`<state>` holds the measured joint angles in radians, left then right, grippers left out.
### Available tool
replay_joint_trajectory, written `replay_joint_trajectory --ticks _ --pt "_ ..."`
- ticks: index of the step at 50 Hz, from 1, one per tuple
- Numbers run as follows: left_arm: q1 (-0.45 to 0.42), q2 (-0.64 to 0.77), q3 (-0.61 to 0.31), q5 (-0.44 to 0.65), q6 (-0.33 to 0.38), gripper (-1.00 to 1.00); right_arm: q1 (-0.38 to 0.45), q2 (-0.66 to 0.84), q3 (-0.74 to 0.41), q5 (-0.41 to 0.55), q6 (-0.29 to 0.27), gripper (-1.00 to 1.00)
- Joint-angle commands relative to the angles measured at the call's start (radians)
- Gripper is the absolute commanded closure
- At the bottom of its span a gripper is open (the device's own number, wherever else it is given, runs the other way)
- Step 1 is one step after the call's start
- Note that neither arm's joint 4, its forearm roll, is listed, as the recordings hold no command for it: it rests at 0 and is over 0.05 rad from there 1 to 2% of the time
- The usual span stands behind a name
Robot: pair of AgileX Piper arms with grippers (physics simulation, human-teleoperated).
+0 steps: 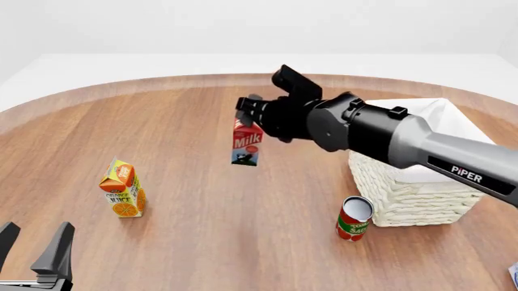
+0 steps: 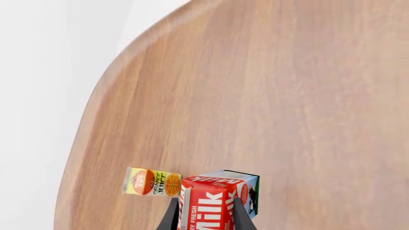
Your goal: Pick the milk and place it in the basket.
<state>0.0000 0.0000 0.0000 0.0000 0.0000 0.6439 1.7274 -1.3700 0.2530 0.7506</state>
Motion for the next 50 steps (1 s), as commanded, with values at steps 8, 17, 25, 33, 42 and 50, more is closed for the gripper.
replay_joint_trajectory --ticks 8,17,25,33,42,50 --pt "0.000 0.000 0.000 0.000 0.000 -1.00 -0.028 -0.072 -0.001 0.003 0.000 1.00" --pt "0.000 0.000 0.000 0.000 0.000 -1.00 -0.040 -0.100 0.002 0.012 -0.003 1.00" --pt "0.000 0.000 0.000 0.000 0.000 -1.00 -0.057 -0.129 0.007 0.022 -0.006 1.00" --pt "0.000 0.000 0.000 0.000 0.000 -1.00 -0.075 -0.148 0.013 0.027 -0.009 1.00" --pt "0.000 0.000 0.000 0.000 0.000 -1.00 -0.099 -0.177 0.022 0.039 -0.017 1.00" --pt "0.000 0.000 0.000 0.000 0.000 -1.00 -0.123 -0.207 0.036 0.048 -0.027 1.00"
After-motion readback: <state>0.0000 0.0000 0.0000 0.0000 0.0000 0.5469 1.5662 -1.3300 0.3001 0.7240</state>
